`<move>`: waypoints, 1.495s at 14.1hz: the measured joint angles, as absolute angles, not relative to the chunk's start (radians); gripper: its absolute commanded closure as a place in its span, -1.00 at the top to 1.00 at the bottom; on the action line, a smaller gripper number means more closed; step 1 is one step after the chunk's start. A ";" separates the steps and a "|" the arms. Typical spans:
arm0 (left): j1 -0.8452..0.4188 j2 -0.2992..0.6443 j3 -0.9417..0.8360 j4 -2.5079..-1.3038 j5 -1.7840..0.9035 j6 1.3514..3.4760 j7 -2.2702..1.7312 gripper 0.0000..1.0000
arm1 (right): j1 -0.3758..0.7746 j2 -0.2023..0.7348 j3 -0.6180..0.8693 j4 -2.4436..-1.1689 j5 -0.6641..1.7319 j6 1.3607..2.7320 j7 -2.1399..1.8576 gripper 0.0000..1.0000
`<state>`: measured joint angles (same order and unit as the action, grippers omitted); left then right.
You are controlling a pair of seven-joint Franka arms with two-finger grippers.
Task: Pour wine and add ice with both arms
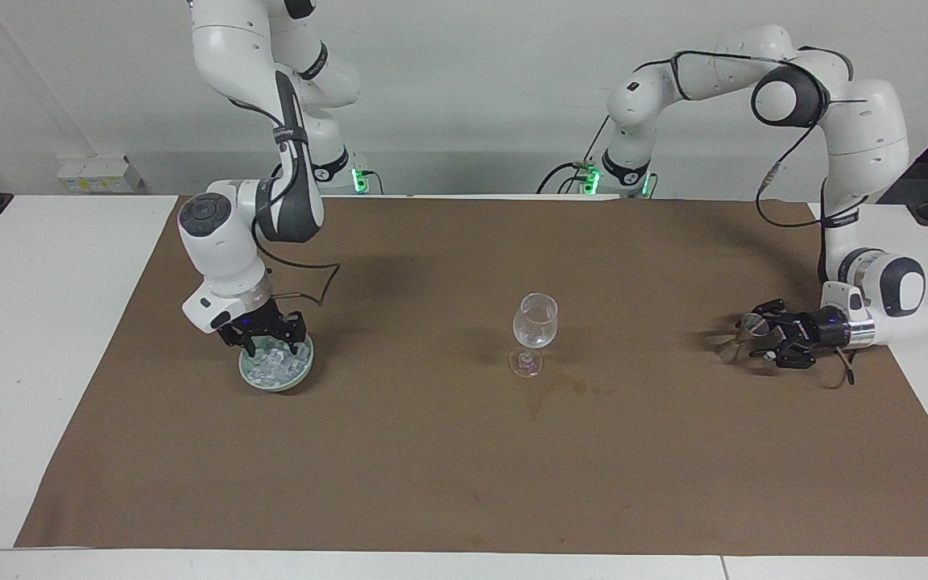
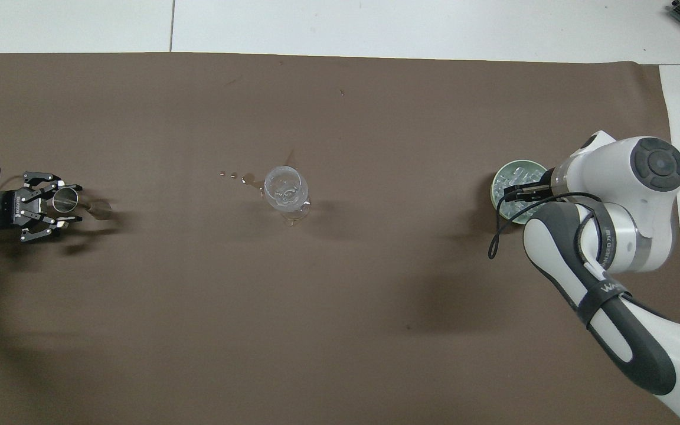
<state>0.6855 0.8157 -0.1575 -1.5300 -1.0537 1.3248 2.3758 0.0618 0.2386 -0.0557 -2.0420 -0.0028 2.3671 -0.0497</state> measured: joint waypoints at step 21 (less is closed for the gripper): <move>0.229 0.258 -0.085 -1.423 -0.502 1.496 0.736 0.39 | 0.061 0.204 -0.053 -1.960 -0.003 2.240 -0.052 -1.00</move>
